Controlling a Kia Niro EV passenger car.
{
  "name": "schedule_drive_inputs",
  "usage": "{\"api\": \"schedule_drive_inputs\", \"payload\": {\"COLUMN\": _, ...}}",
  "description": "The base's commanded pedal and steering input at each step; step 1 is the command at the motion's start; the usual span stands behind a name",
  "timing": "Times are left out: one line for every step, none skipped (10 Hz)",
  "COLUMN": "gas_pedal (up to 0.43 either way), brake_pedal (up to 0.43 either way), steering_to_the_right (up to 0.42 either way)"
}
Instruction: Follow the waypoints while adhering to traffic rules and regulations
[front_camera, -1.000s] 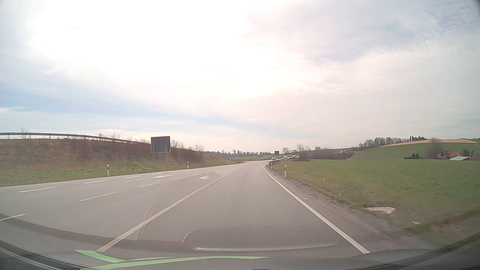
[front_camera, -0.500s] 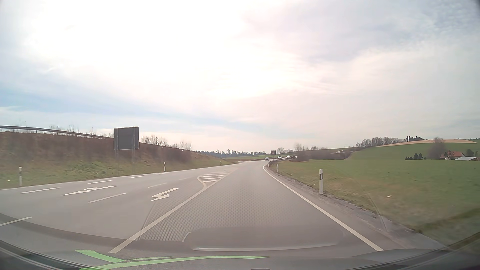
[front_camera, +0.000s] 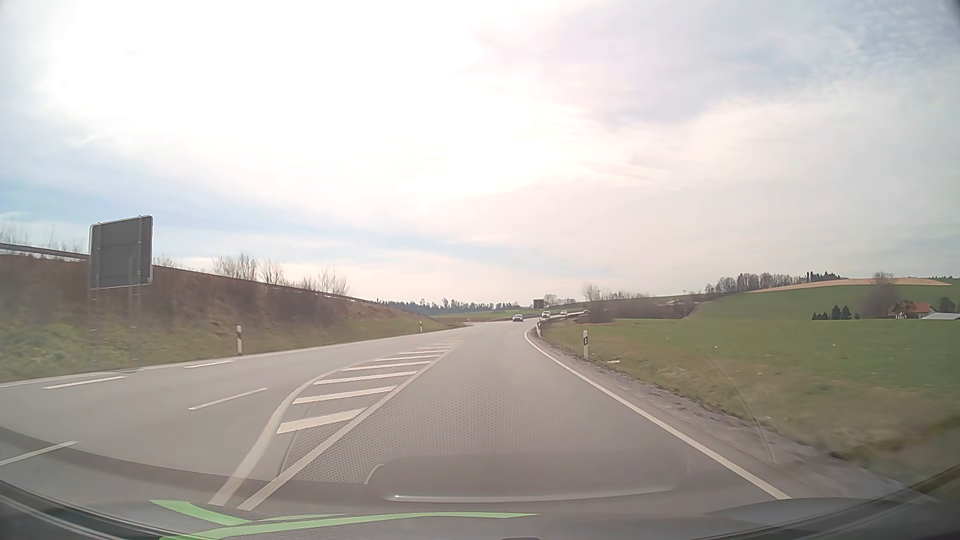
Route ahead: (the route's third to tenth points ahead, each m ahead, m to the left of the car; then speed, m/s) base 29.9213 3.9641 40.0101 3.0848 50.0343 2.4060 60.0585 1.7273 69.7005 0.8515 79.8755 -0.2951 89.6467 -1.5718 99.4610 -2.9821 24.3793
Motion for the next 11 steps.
{"api": "schedule_drive_inputs", "payload": {"gas_pedal": 0.157, "brake_pedal": 0.0, "steering_to_the_right": 0.011}}
{"api": "schedule_drive_inputs", "payload": {"gas_pedal": 0.157, "brake_pedal": 0.0, "steering_to_the_right": 0.011}}
{"api": "schedule_drive_inputs", "payload": {"gas_pedal": 0.157, "brake_pedal": 0.0, "steering_to_the_right": 0.011}}
{"api": "schedule_drive_inputs", "payload": {"gas_pedal": 0.157, "brake_pedal": 0.0, "steering_to_the_right": 0.011}}
{"api": "schedule_drive_inputs", "payload": {"gas_pedal": 0.157, "brake_pedal": 0.0, "steering_to_the_right": 0.011}}
{"api": "schedule_drive_inputs", "payload": {"gas_pedal": 0.157, "brake_pedal": 0.0, "steering_to_the_right": 0.011}}
{"api": "schedule_drive_inputs", "payload": {"gas_pedal": 0.157, "brake_pedal": 0.0, "steering_to_the_right": 0.011}}
{"api": "schedule_drive_inputs", "payload": {"gas_pedal": 0.157, "brake_pedal": 0.0, "steering_to_the_right": 0.01}}
{"api": "schedule_drive_inputs", "payload": {"gas_pedal": 0.157, "brake_pedal": 0.0, "steering_to_the_right": 0.01}}
{"api": "schedule_drive_inputs", "payload": {"gas_pedal": 0.157, "brake_pedal": 0.0, "steering_to_the_right": 0.01}}
{"api": "schedule_drive_inputs", "payload": {"gas_pedal": 0.157, "brake_pedal": 0.0, "steering_to_the_right": 0.01}}
